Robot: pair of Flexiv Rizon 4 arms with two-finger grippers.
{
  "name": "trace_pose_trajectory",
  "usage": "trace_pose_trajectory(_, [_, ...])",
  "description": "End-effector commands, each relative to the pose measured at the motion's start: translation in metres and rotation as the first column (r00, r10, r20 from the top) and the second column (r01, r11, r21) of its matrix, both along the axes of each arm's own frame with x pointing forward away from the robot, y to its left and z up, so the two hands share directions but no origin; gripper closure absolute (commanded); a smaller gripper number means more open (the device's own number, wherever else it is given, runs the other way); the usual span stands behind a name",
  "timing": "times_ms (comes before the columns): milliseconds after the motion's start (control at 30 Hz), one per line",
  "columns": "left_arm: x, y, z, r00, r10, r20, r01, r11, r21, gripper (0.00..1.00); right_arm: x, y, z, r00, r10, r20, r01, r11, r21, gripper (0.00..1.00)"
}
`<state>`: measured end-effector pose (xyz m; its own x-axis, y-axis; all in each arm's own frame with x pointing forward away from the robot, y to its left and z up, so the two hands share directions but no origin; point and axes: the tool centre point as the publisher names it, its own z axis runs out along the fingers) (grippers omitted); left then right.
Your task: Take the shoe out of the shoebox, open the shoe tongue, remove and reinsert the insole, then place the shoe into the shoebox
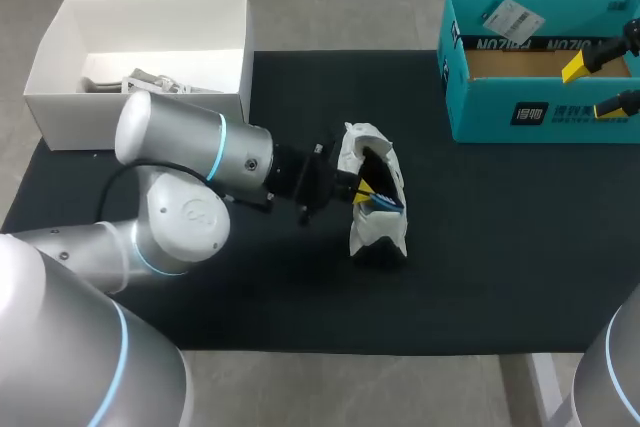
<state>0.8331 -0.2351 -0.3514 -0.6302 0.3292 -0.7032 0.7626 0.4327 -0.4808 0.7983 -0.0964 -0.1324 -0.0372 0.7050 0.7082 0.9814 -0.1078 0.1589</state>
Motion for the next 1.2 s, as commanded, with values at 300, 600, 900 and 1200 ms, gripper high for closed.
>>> trace_pose_trajectory(300, [-0.001,0.002,0.006,1.0,0.022,-0.012,-0.022,1.0,-0.019,0.69,0.0,0.0,0.0,1.0,-0.002,-0.001,0.002,1.0,-0.002,0.0])
trace_pose_trajectory(600, [-0.015,0.003,0.016,0.999,-0.029,-0.024,0.028,0.998,-0.055,0.64,0.0,0.0,0.0,1.0,-0.002,-0.001,0.002,1.0,-0.002,0.0])
trace_pose_trajectory(900, [-0.013,-0.004,0.002,0.999,-0.041,-0.025,0.041,0.999,-0.024,1.0,0.0,0.0,0.0,1.0,-0.002,-0.001,0.002,1.0,-0.002,0.0])
trace_pose_trajectory(1200, [0.002,-0.006,-0.009,0.999,-0.014,-0.036,0.013,1.0,-0.016,1.0,0.0,0.0,0.0,1.0,-0.002,-0.001,0.002,1.0,-0.002,0.0])
